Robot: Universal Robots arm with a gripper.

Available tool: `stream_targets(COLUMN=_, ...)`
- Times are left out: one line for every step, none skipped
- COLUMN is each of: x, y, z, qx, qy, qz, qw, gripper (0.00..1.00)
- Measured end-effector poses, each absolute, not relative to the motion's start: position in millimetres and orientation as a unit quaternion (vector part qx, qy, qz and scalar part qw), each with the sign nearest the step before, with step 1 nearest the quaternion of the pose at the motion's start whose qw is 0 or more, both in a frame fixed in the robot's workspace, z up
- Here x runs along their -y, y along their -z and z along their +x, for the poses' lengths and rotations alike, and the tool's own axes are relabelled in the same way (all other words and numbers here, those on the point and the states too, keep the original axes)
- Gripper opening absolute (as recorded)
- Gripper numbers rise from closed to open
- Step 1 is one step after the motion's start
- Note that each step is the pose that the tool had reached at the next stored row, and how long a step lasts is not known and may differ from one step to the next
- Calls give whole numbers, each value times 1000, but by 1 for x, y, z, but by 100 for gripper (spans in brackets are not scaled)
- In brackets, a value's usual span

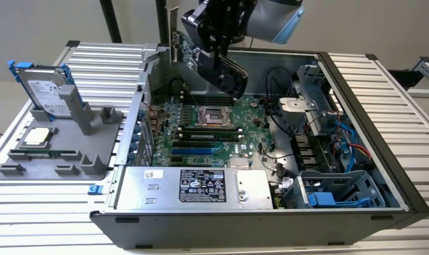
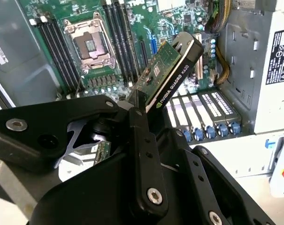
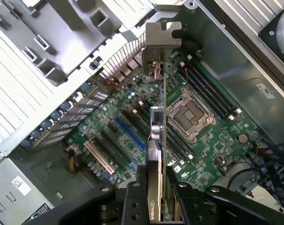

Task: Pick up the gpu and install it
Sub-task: 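Insert the gpu into the slot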

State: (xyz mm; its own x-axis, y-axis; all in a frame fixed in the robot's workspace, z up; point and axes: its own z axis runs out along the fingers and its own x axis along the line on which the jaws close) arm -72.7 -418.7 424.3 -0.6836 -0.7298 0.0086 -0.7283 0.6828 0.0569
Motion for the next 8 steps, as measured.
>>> stream_targets(x=419, y=-424, z=-73, qx=915, qy=24, qz=403, qw=15, gripper=0)
stream_targets(x=419, y=-424, z=-73, qx=913, qy=24, qz=408, qw=16, gripper=0)
stream_targets(x=419, y=-424, z=-73, qx=910, qy=24, qz=413, qw=16, gripper=0)
stream_targets(x=419, y=-424, z=-73, qx=908, qy=24, qz=418, qw=16, gripper=0)
stream_targets(x=419, y=-424, z=-73, qx=906, qy=24, qz=423, qw=16, gripper=0)
stream_targets(x=419, y=-424, z=-73, qx=903, qy=24, qz=428, qw=16, gripper=0)
stream_targets(x=419, y=-424, z=-73, qx=901, qy=24, qz=433, qw=16, gripper=0)
stream_targets(x=419, y=-424, z=-73, qx=898, qy=24, qz=438, qw=16, gripper=0)
